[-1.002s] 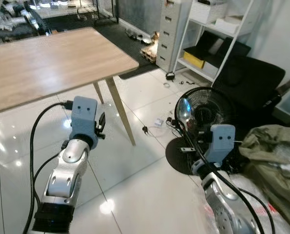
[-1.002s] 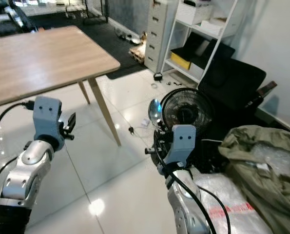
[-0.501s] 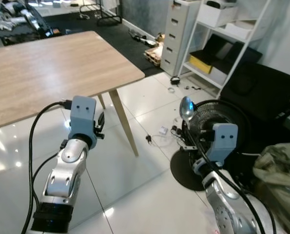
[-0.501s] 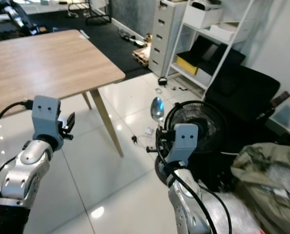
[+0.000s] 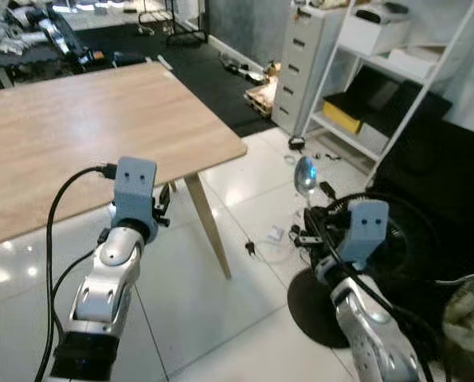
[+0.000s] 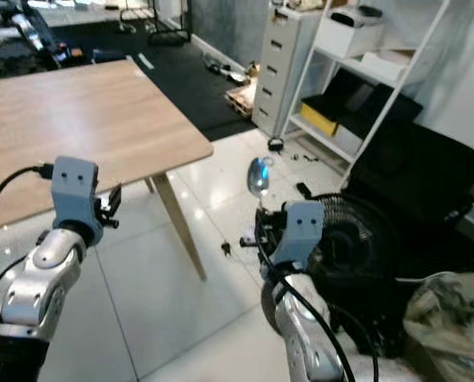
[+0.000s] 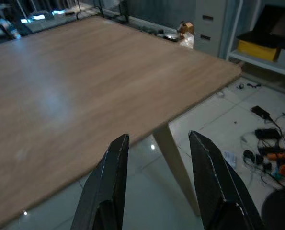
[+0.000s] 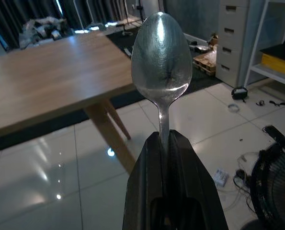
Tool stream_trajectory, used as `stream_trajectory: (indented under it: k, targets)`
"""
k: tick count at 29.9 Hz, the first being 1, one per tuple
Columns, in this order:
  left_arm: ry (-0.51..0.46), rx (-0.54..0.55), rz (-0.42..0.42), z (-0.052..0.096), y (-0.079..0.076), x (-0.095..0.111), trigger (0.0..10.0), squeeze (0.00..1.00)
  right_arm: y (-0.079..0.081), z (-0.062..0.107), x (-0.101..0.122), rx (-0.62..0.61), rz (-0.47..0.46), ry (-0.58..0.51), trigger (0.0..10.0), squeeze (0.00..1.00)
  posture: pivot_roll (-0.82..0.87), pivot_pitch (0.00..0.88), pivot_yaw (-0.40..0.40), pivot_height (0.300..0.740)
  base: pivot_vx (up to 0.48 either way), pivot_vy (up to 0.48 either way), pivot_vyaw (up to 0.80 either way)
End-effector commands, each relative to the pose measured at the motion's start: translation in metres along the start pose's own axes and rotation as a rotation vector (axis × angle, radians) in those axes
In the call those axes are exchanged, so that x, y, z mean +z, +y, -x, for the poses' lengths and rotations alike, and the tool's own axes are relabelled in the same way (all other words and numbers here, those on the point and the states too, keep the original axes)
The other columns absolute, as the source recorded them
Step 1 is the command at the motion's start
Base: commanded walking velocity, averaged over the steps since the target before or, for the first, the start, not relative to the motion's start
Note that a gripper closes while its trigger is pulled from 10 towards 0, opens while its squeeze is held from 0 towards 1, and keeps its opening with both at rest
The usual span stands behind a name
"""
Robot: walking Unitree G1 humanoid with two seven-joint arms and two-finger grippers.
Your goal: Setting the table
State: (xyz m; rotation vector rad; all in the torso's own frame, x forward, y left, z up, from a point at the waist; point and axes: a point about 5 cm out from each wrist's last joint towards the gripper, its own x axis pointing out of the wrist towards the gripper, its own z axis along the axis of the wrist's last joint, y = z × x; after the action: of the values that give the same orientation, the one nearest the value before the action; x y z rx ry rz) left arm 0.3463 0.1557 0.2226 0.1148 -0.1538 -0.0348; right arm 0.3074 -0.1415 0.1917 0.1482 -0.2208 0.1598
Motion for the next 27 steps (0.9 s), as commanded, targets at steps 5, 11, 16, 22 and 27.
stream_trajectory:
  k: [5, 11, 16, 22, 27]
  targets:
    - [0.019, -0.008, -0.004, 0.0012, -0.0032, -0.0054, 10.0, 0.12, -0.0067, 0.0018, -0.0018, -0.027, 0.015, 0.004, 10.0, 0.00, 0.09, 0.128, 0.060, 0.740, 0.480, 0.000, 0.00]
    - [0.019, -0.008, -0.006, 0.0015, -0.0028, -0.0057, 10.0, 0.13, -0.0054, 0.0007, -0.0015, -0.022, 0.012, 0.000, 10.0, 0.00, 0.10, 0.125, 0.058, 0.740, 0.480, 0.000, 0.00]
    - [0.019, -0.007, -0.007, 0.0017, -0.0029, -0.0057, 10.0, 0.13, -0.0050, 0.0003, -0.0016, -0.019, 0.010, 0.000, 10.0, 0.00, 0.10, 0.125, 0.058, 0.740, 0.480, 0.000, 0.00]
    - [0.020, -0.006, -0.010, 0.0020, -0.0022, -0.0056, 10.0, 0.13, -0.0033, 0.0000, -0.0018, -0.012, 0.009, 0.000, 10.0, 0.00, 0.10, 0.132, 0.059, 0.740, 0.480, 0.000, 0.00]
    - [0.018, -0.010, -0.014, 0.0022, -0.0021, -0.0053, 10.0, 0.11, -0.0025, -0.0002, -0.0019, -0.009, 0.007, 0.001, 10.0, 0.00, 0.10, 0.134, 0.059, 0.740, 0.480, 0.000, 0.00]
